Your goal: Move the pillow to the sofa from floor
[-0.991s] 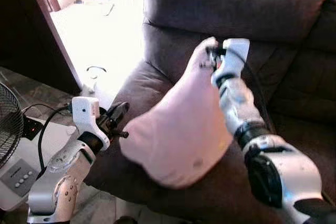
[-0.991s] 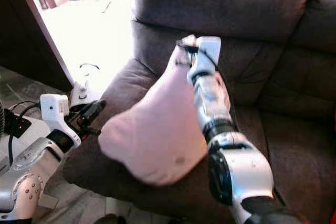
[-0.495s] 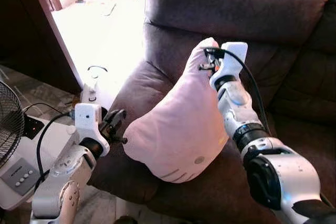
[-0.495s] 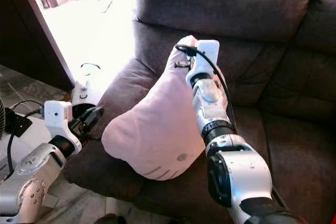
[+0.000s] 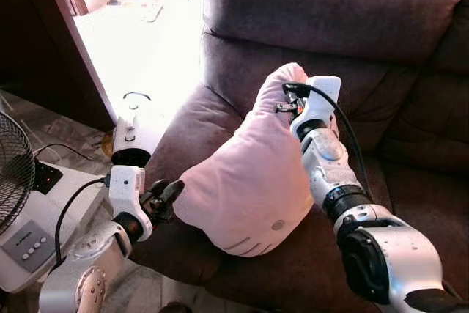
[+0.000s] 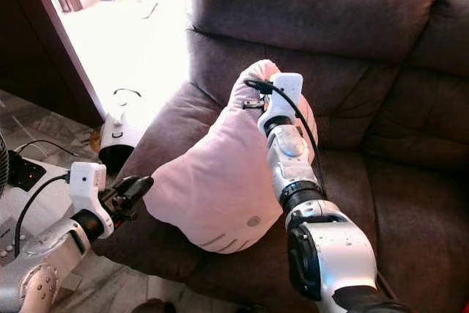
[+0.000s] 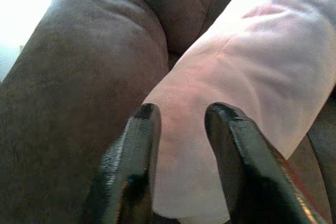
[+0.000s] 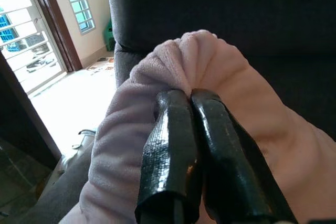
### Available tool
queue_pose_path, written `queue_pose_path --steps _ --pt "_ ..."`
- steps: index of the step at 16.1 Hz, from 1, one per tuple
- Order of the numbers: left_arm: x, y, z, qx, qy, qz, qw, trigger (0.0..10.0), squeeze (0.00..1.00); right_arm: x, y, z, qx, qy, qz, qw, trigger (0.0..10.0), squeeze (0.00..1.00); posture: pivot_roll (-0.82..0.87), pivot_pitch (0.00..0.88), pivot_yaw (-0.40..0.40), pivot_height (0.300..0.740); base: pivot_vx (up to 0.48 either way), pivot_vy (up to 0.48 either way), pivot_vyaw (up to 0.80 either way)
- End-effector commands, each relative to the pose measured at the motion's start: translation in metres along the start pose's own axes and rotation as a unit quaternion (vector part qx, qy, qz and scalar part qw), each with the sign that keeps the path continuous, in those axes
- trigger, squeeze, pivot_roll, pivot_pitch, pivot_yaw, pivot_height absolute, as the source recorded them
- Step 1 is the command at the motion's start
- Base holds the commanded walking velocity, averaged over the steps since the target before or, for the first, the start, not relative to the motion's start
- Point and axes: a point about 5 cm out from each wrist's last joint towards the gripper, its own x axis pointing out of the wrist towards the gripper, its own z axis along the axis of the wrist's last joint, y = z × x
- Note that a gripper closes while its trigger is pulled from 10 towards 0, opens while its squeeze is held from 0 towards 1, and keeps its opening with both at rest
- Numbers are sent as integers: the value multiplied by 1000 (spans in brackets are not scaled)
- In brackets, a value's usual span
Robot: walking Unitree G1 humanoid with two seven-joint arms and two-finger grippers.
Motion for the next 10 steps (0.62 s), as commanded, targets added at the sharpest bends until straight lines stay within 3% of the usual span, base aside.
queue_pose_path --steps 1,5,6,10 --pt "1 0 -2 -9 -2 -2 1000 10000 1000 -3 1 -6 1 8 3 1000 10000 0 209 157 -67 718 0 0 0" --pt "4 4 -9 -8 9 5 1000 10000 1000 -3 0 -7 1 9 1 1000 10000 0 206 162 -69 718 0 0 0" --pt "7 4 -12 -14 7 5 1000 10000 0 -4 0 -7 1 9 2 1000 10000 0 201 162 -69 718 0 0 0" --pt "17 8 -22 -36 13 8 999 10000 0 -5 -2 -9 0 9 1 1000 10000 0 190 169 -70 718 0 0 0"
